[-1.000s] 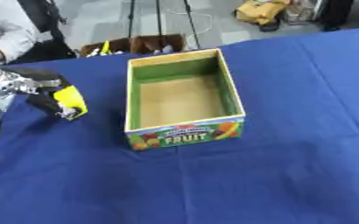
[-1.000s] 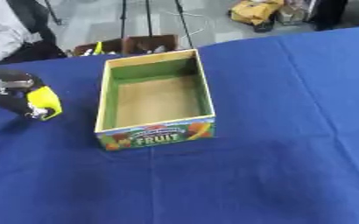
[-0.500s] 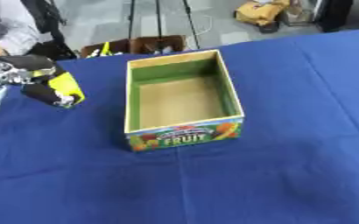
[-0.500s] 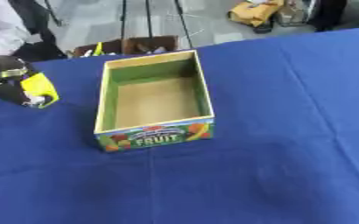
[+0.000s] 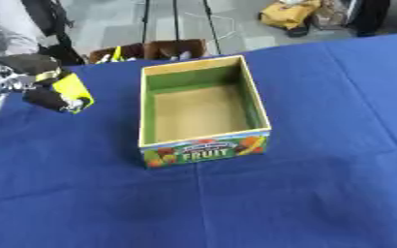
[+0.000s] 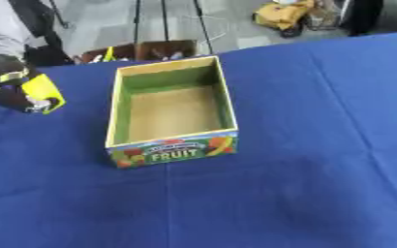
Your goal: Pick up objects on the table and place them in the box.
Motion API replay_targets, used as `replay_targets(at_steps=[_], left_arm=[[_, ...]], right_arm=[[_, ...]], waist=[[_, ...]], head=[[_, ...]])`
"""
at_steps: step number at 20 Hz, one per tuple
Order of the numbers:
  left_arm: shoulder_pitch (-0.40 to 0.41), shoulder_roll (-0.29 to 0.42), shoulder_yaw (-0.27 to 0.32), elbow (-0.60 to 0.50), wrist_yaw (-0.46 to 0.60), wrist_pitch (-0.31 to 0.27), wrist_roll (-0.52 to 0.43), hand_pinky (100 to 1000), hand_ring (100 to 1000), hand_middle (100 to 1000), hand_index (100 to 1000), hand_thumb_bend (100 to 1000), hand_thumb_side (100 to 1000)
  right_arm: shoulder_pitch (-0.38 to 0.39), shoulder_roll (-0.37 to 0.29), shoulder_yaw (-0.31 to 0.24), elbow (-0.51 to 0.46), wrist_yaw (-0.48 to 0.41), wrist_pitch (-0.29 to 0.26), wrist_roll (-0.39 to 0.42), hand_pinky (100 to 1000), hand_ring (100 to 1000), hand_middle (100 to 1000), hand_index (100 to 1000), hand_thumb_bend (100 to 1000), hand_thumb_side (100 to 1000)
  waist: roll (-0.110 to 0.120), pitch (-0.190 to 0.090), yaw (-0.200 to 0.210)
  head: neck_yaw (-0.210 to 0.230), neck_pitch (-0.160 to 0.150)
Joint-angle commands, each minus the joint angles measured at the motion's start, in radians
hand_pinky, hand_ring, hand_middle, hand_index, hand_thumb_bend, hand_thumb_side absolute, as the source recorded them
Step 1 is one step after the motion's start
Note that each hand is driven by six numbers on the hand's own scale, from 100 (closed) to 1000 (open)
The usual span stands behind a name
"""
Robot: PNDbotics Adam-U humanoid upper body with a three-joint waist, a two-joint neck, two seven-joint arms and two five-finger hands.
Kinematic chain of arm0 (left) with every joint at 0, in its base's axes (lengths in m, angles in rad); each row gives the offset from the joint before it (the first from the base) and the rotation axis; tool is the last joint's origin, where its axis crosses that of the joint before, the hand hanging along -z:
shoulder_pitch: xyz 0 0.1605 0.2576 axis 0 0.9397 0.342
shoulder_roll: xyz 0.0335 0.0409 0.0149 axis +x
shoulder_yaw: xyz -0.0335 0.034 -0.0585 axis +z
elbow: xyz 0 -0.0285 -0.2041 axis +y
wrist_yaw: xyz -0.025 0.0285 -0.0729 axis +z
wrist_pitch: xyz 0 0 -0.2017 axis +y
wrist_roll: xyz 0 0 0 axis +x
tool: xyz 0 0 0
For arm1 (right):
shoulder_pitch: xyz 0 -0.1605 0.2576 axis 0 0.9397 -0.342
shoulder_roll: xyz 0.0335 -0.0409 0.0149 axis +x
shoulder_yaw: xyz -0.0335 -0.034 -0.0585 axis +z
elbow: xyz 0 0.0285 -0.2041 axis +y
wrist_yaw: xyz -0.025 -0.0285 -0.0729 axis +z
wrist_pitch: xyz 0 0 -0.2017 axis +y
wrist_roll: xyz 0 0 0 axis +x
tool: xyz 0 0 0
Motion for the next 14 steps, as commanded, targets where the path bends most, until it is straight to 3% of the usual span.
replay_targets(at_steps=[1, 9, 14], left_arm=[[-0.033, 0.031, 0.019, -0.037, 0.033, 0.007, 0.02, 264, 502, 600, 661, 100, 831], [-0.107, -0.039, 0.004, -0.076, 0.075, 0.013, 0.049, 226, 490, 578, 663, 100, 836], [-0.171, -0.105, -0.008, -0.089, 0.107, 0.003, 0.061, 211, 486, 555, 649, 100, 844]], right_arm=[[-0.004, -0.022, -0.004, -0.015, -0.006, -0.001, -0.003, 732, 816, 587, 843, 100, 685], [-0.01, -0.027, 0.004, -0.015, -0.013, -0.001, 0.003, 731, 815, 586, 842, 100, 682], [-0.027, -0.033, 0.016, -0.015, -0.028, -0.004, 0.013, 729, 813, 587, 842, 100, 681]], waist=[[-0.003, -0.019, 0.0], [0.005, -0.025, -0.016], [0.015, -0.023, -0.046]], head=[[-0.001, 0.006], [0.014, 0.013], [0.052, 0.015]])
